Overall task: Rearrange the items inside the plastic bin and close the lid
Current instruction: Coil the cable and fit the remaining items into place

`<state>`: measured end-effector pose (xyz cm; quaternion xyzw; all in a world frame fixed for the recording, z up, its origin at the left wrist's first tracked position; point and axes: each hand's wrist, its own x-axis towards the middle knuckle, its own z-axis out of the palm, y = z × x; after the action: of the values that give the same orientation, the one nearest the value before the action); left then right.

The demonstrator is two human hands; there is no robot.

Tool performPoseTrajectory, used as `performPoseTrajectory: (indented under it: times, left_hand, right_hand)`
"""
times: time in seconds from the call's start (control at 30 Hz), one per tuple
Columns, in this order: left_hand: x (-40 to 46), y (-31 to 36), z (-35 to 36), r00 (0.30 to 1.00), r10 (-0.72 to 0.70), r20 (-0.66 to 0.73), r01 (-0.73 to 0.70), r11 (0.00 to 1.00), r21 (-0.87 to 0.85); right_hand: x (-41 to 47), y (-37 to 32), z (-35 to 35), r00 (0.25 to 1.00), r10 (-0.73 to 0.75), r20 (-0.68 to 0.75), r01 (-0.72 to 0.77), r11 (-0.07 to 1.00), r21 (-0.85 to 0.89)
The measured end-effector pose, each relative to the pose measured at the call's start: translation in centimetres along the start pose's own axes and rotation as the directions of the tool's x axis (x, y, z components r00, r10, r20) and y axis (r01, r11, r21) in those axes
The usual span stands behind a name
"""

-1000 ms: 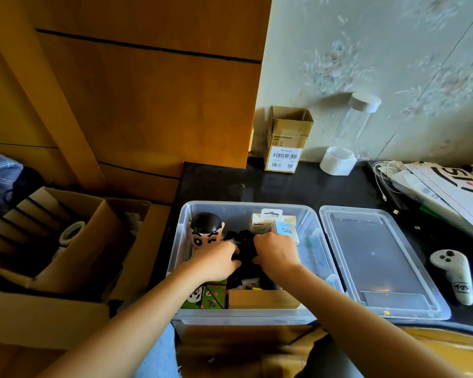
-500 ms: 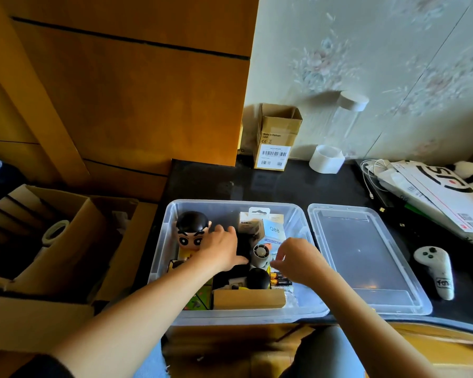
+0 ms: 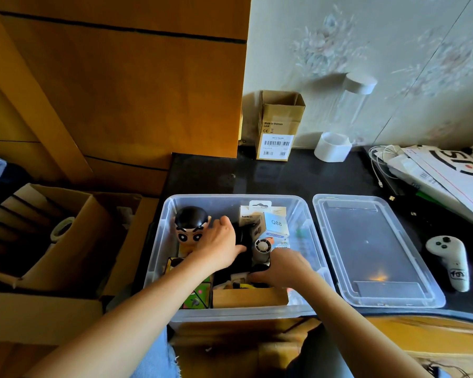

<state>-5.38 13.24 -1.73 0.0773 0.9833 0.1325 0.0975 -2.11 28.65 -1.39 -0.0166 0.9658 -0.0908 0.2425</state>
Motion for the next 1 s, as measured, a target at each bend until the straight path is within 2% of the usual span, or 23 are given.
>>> performPoseTrajectory:
  times: [0.07,0.1,0.17,0.23,0.3,0.4,0.57,0.67,0.83,1.0]
  left_hand:
    - [-0.7,-0.2,-1.0,0.997,0.028,-0.068,-0.028,1.0,-0.011]
    - [-1.0,-0.4,-1.6,0.997,0.062,-0.042,-0.063,0.997,-0.041]
    - [-1.4,-1.1,-2.5,0.974,0.163,0.16,-0.138,0.978,-0.16]
    - [-1.9,-1.2,-2.9,0.885,0.255,0.39,-0.174,0.957,-0.231]
    - [-2.3,-1.0,-2.7,0.828,0.297,0.476,-0.239,0.954,-0.18]
    - [-2.3,-0.5,-2.0,0.818,0.315,0.481,-0.305,0.947,-0.103]
    - [-2.1,0.0,-1.2,0.784,0.343,0.517,-0.342,0.934,-0.101]
    - [-1.9,0.2,-1.0,0.781,0.332,0.528,-0.367,0.929,-0.041]
    - [-1.9,0.4,-0.9,0.795,0.351,0.495,-0.398,0.917,-0.012]
    - [-2.3,-0.4,-1.1,0.855,0.347,0.387,-0.355,0.933,-0.051]
  right_hand:
    - [0.1,0.1,0.0,0.999,-0.002,0.035,0.001,1.0,0.021]
    - [0.1,0.2,-0.1,0.999,-0.003,0.05,0.001,1.0,0.031]
    - [-0.1,0.6,-0.3,0.997,0.001,0.073,-0.005,0.999,0.049]
    - [-0.3,0.9,-0.7,0.998,0.006,0.067,-0.008,0.999,0.039]
    - [-0.6,1.0,-1.3,1.0,-0.009,0.029,0.009,1.0,-0.021]
    - [-1.0,1.0,-1.9,0.999,-0.034,-0.019,0.032,0.993,-0.112]
    - [-1.6,1.5,-2.8,0.994,-0.056,-0.094,0.041,0.987,-0.159]
    - [-1.7,1.5,-2.8,0.993,-0.074,-0.089,0.059,0.985,-0.16]
    - [-1.6,1.1,-2.3,0.999,-0.023,-0.048,0.013,0.979,-0.204]
    - [-1.4,0.6,-1.8,0.998,0.037,-0.043,-0.046,0.975,-0.216]
